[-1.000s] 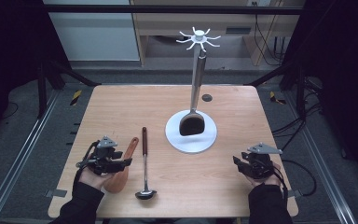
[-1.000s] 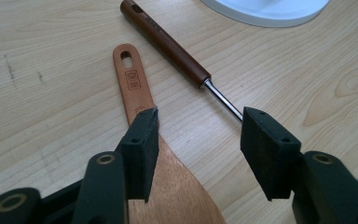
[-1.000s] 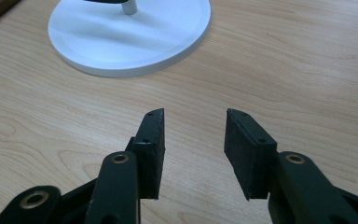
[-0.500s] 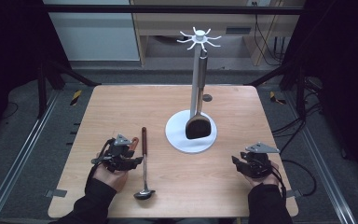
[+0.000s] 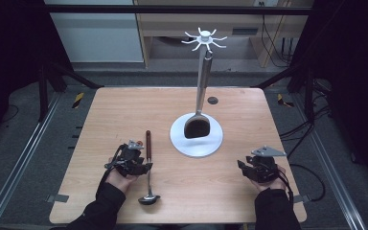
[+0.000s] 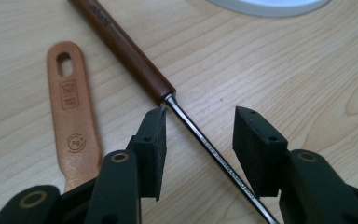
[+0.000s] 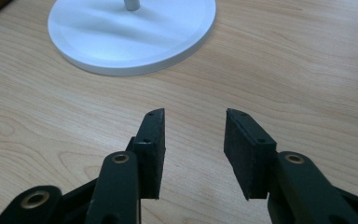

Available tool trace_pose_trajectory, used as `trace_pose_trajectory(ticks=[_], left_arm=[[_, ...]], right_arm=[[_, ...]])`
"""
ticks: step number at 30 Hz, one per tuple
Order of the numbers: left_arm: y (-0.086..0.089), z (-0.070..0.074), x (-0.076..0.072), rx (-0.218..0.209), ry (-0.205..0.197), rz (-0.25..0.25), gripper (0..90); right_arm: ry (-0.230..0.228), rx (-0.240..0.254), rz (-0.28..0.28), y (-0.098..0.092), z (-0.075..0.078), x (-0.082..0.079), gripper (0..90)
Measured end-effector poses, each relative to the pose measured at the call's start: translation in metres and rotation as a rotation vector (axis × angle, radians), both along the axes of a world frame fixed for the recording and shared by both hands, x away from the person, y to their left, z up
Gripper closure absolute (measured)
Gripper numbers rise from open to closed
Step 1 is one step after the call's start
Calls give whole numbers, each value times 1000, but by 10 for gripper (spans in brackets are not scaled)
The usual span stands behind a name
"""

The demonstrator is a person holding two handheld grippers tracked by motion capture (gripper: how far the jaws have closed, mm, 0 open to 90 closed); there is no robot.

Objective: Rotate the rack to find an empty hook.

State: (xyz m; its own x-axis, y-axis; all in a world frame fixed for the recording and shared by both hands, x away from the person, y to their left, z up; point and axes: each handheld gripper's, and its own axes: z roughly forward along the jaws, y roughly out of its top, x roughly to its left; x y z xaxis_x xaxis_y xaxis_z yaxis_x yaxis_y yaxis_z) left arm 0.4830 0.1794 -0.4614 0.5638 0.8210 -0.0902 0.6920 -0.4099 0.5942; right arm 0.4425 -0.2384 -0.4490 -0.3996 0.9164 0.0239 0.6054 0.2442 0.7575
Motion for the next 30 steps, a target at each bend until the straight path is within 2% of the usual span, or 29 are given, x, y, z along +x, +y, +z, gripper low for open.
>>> trace_pose_trajectory(ticks=[2, 11, 15, 18, 30], left_arm=[[-2, -2, 1, 15, 14, -4, 542], [-8, -10, 3, 31, 54, -5, 557], [-10, -14, 4, 40, 58, 0, 588], [-12, -16, 4, 67, 61, 0, 612], [-9, -15, 6, 66, 77, 32, 667]], right_arm=[[3, -3, 2, 0, 0, 0, 587], [10, -2, 5, 1, -1, 1, 589], [14, -4, 6, 2, -1, 1, 591], [15, -6, 7, 1, -1, 2, 591], [17, -7, 10, 2, -1, 1, 594]])
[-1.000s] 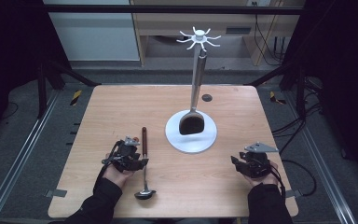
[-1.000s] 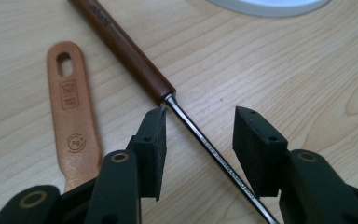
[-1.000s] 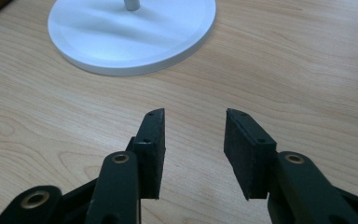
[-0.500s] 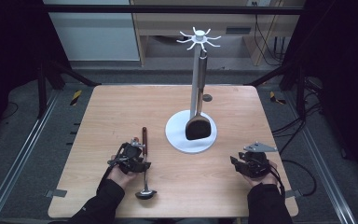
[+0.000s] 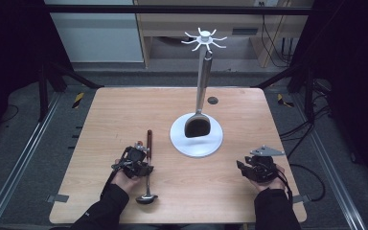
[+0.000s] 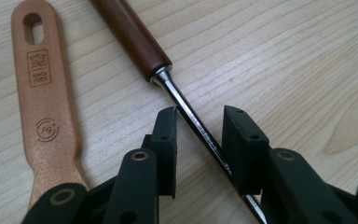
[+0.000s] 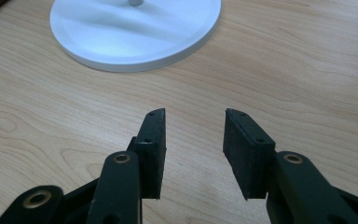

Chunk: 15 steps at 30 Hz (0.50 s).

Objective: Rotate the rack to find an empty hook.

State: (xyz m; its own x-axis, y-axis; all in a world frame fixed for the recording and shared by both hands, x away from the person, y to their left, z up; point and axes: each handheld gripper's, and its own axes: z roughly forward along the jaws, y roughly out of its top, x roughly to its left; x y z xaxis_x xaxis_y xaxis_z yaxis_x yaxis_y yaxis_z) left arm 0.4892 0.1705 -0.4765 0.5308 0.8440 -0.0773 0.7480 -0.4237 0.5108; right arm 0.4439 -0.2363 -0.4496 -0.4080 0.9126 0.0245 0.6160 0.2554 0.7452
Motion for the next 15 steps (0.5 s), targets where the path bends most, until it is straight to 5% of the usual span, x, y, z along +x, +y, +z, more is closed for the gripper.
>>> trace_pose_trajectory(ticks=[15], left_arm=[[8, 2, 2, 28, 22, 25, 743]], right_arm=[[15, -7, 10, 0, -1, 1, 592]])
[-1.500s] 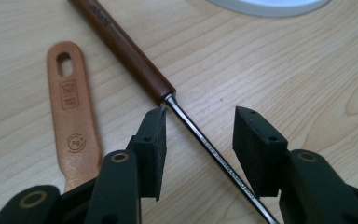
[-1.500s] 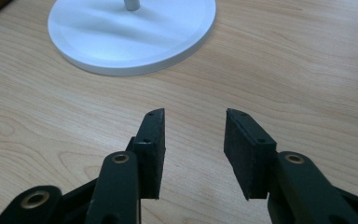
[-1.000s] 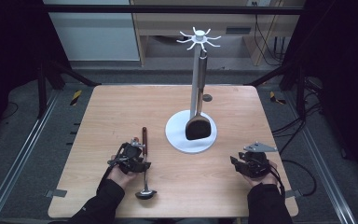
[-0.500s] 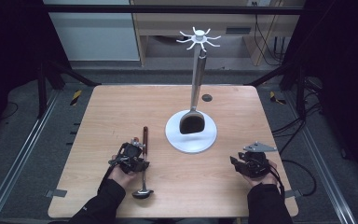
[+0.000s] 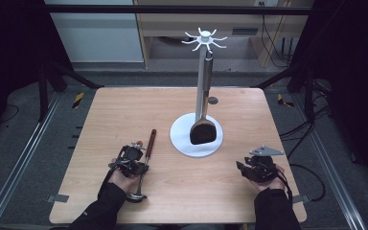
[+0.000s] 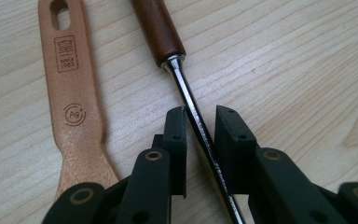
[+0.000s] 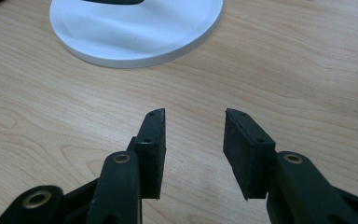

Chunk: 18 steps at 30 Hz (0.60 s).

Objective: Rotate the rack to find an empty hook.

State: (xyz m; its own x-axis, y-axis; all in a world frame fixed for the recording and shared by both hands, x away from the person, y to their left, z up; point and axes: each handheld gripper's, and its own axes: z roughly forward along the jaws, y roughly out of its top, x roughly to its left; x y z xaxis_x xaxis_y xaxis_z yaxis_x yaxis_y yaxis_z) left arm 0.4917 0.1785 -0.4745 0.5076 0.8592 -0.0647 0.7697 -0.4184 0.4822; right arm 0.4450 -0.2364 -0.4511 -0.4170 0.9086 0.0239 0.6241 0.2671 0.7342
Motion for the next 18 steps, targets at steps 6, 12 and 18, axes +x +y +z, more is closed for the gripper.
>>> trace_pose_trajectory(ticks=[6, 12, 18], left_arm=[[2, 1, 0, 3, 9, 0, 767], [3, 1, 0, 9, 17, -5, 805], [3, 1, 0, 18, 13, -16, 802]], right_arm=[[1, 7, -4, -1, 1, 0, 591], [2, 6, -5, -1, 1, 0, 591], [3, 6, -5, -1, 1, 0, 591]])
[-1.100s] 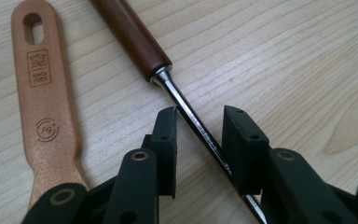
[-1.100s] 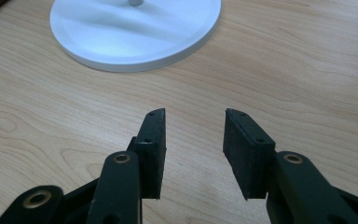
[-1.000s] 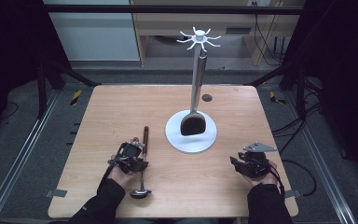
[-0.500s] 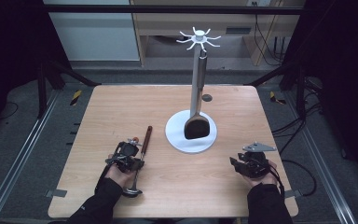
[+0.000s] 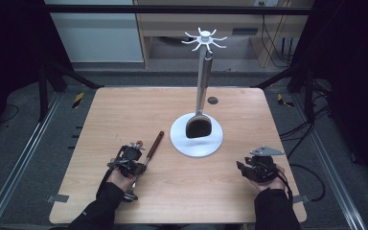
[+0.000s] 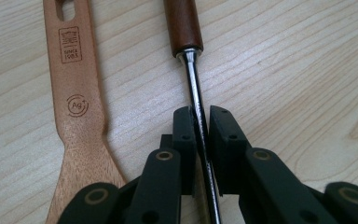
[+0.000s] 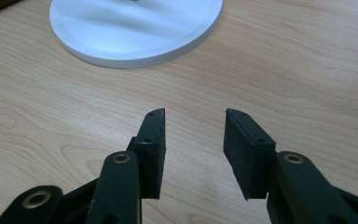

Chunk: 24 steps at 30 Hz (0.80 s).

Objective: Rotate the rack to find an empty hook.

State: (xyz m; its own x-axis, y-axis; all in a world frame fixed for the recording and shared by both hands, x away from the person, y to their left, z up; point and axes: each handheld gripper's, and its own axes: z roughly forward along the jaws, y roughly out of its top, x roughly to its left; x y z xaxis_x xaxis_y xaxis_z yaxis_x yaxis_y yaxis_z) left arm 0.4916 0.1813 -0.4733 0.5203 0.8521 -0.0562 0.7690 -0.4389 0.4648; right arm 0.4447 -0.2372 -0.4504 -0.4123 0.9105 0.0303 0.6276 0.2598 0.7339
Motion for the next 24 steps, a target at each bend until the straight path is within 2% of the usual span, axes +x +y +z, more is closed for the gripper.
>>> trace_pose_trajectory(ticks=[3, 7, 12, 16, 21, 24], left_arm=[[-1, 0, -1, 16, -5, -20, 783], [-2, 2, -4, 44, 6, -43, 711], [-1, 12, -6, 25, -8, -41, 644], [3, 23, -8, -1, -27, -44, 635], [4, 34, -9, -9, -52, -49, 622], [3, 36, -9, 0, -43, -52, 622]], right_arm=[[0, 1, -1, 0, 0, 0, 590], [2, 5, -3, 0, 0, 0, 590], [-2, 6, -1, -1, 0, 0, 590], [2, 8, -3, 0, 0, 0, 590], [1, 2, -7, 0, 0, 1, 588], [-2, 6, -13, 0, 0, 1, 587]])
